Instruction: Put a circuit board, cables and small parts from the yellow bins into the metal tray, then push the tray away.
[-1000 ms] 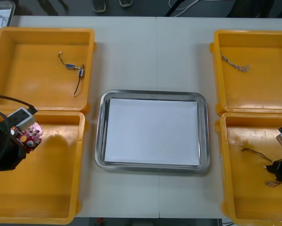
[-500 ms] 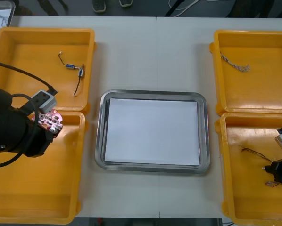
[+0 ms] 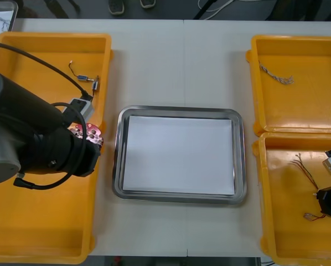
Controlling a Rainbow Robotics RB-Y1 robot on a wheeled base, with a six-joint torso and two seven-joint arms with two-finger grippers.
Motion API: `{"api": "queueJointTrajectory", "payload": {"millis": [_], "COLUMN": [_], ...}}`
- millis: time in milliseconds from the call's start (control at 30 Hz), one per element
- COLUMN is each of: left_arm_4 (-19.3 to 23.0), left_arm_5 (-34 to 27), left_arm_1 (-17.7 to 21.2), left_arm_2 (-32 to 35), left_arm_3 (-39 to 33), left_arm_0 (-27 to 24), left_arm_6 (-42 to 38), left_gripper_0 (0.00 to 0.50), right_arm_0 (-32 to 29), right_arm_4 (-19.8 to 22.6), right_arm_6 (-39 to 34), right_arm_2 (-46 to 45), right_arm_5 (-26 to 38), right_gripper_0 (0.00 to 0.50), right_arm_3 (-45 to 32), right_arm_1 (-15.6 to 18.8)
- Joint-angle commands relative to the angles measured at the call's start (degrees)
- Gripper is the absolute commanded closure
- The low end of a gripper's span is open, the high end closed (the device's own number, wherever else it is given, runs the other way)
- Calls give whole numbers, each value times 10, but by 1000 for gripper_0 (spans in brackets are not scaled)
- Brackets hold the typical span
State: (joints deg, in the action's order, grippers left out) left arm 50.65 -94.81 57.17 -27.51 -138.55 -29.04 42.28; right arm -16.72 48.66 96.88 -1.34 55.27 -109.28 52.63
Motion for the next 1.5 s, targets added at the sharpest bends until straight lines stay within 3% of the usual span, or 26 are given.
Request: {"api": "queueJointTrajectory", "payload": {"millis": [33,467,867,1067,1233,1367,1500], "left_arm_4": [-14,-82,-156,-184,-187,-195,-199], "left_arm_5": [-20,-22,-22,-22,-22,-6,20], "left_arm_1": [-34,-116,-187,-203,-207,-211,-214], "left_arm_2": [-49,-168,-248,-283,-301,-319,-327], "left_arm_3": [-17,40,105,120,131,153,178], "left_arm_0": [-69,-154,-173,-172,-172,-172,-172], "left_arm_6": [-37,-137,-172,-189,-201,-209,-217], "left_gripper_0": [500,500,500,500,500,500,500], "right_arm_0": [-17,-9,34,56,67,70,78], "right_arm_4": [10,40,71,116,115,117,150], "right_arm_6": [4,1,1,6,2,-3,-6], "right_arm_2": [-3,-129,-191,-222,-238,-242,-237], "right_arm_5": [3,181,283,333,377,402,404], "right_gripper_0": [500,500,500,500,500,500,500], "right_arm_3": [-2,-117,-171,-189,-224,-273,-298], "right_arm_1": [20,20,20,20,24,45,66]}}
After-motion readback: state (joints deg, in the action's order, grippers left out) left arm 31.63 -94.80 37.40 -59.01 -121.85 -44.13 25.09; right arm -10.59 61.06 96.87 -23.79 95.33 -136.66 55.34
